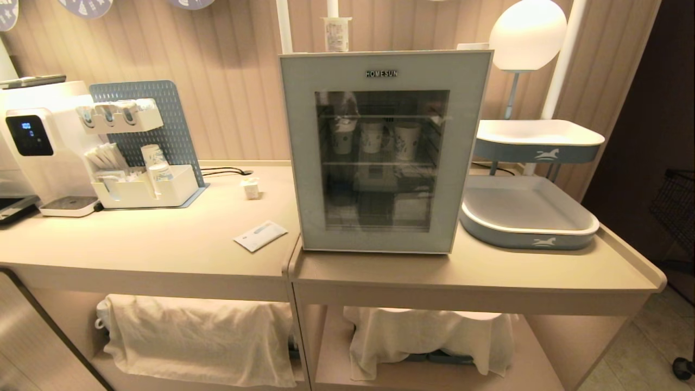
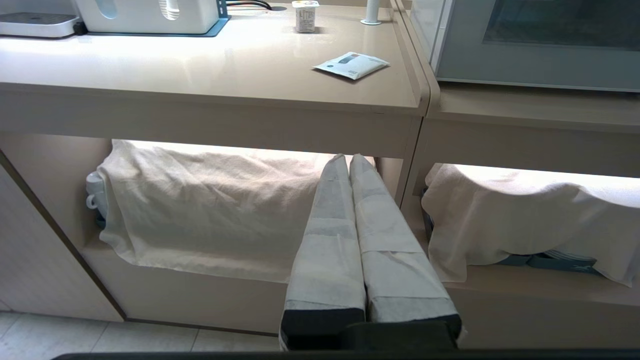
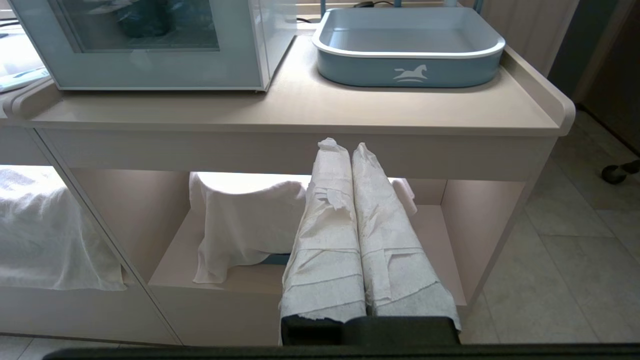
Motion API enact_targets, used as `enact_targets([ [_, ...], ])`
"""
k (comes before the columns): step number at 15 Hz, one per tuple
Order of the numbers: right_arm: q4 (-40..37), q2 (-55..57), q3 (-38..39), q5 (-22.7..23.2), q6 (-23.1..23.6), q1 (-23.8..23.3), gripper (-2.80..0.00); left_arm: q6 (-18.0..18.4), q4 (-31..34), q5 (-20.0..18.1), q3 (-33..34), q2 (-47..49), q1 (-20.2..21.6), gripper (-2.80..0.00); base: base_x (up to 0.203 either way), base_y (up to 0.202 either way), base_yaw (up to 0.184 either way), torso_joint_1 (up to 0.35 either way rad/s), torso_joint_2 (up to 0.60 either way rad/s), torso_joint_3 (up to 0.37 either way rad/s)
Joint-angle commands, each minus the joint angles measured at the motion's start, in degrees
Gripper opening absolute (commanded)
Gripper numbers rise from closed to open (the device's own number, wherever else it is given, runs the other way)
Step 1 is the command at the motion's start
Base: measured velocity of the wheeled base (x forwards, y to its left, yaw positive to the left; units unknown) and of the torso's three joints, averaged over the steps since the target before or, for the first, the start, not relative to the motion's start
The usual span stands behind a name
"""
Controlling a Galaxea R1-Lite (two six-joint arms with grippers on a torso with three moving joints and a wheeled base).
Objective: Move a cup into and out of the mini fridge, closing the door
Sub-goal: Open the freezer door
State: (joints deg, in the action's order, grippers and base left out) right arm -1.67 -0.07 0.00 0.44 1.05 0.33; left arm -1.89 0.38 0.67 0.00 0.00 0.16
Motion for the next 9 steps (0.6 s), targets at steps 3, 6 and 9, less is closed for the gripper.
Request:
enact_targets([
  [3,0.0,0.07,0.09,0.0,0.09,0.02,-2.8,-0.04,-0.03,0.04,0.09,0.09,0.02,-2.8,0.0,0.0,0.0,0.0,0.0,0.0],
  [6,0.0,0.07,0.09,0.0,0.01,0.02,-2.8,-0.04,0.06,0.04,0.09,0.09,0.02,-2.8,0.0,0.0,0.0,0.0,0.0,0.0],
  [9,0.0,0.07,0.09,0.0,0.01,0.02,-2.8,-0.04,0.06,0.04,0.09,0.09,0.02,-2.8,0.0,0.0,0.0,0.0,0.0,0.0],
])
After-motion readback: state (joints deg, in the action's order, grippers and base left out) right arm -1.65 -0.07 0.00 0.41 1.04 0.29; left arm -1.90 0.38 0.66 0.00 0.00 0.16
